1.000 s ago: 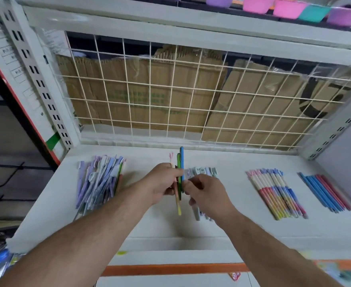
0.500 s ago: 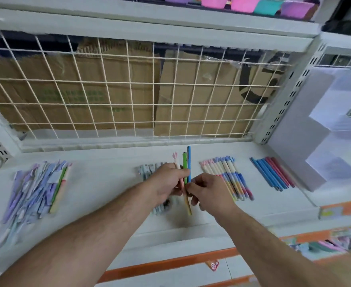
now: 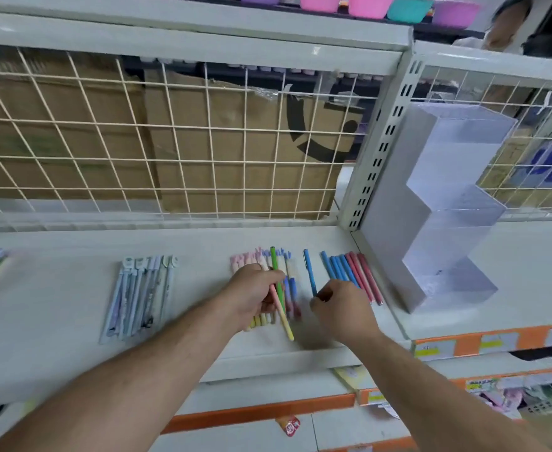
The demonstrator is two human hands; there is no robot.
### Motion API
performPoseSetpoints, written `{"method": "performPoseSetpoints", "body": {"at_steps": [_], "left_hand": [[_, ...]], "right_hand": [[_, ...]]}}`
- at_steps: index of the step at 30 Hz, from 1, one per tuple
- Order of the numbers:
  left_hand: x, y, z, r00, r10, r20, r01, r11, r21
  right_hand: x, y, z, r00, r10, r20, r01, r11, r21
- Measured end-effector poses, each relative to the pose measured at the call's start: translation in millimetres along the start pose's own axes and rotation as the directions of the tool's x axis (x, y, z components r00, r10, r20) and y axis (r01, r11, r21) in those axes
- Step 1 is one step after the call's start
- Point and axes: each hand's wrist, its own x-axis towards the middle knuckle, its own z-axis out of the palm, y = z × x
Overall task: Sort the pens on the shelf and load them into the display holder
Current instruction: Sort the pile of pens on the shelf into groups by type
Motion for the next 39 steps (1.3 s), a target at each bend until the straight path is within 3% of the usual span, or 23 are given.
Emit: {"method": "performPoseSetpoints", "body": {"at_steps": [11, 18, 20, 22, 25, 27, 31, 34, 36, 39], "left_hand": [[9.2, 3.1, 12.9, 0.999, 0.005, -0.040, -0.005, 1.000, -0.016], [15.6, 8.5, 12.4, 1.000, 0.001, 0.022, 0.000, 0.999, -0.035], [16.2, 9.6, 11.0, 0.999, 0.007, 0.043, -0.005, 0.999, -0.043], [17.1, 9.6, 8.9, 0.998, 0.011, 0.067, -0.008, 0.999, -0.051], [17.7, 8.1, 6.9, 0.992, 0.017, 0.122, -0.009, 0.998, -0.066], [17.8, 6.5, 6.9, 0.987, 0.019, 0.162, -0.008, 0.998, -0.070], [18.8, 5.3, 7.6, 0.984, 0.023, 0.179, -0.012, 0.998, -0.065], [19.1, 4.6, 6.8, 0.989, 0.009, 0.149, 0.001, 0.998, -0.065], [18.9, 4.4, 4.5, 0.991, -0.003, 0.134, 0.012, 0.998, -0.065], [18.2, 5.1, -1.0, 0.993, -0.011, 0.121, 0.019, 0.998, -0.066]], "right_hand": [[26.6, 27.0, 1.0, 0.977, -0.215, -0.002, 0.197, 0.899, -0.390], [28.8, 22.6, -4.7, 0.987, -0.161, -0.009, 0.135, 0.860, -0.492], [25.7, 14.4, -6.2, 0.989, -0.145, -0.040, 0.125, 0.937, -0.325], [19.2, 1.2, -7.1, 0.990, -0.140, -0.019, 0.140, 0.990, -0.002], [3.1, -19.0, -10.0, 0.976, -0.110, 0.188, 0.004, 0.871, 0.490], [-5.1, -26.6, -12.2, 0.957, -0.116, 0.267, -0.072, 0.794, 0.604], [-7.4, -26.6, -11.9, 0.966, -0.079, 0.247, -0.102, 0.760, 0.642], [1.3, -19.5, -7.6, 0.990, 0.003, 0.140, -0.077, 0.846, 0.527], [10.5, -11.9, -4.5, 0.999, 0.033, 0.011, -0.035, 0.960, 0.276], [20.8, -0.7, -2.8, 0.998, 0.003, -0.067, -0.007, 0.998, -0.062]]}}
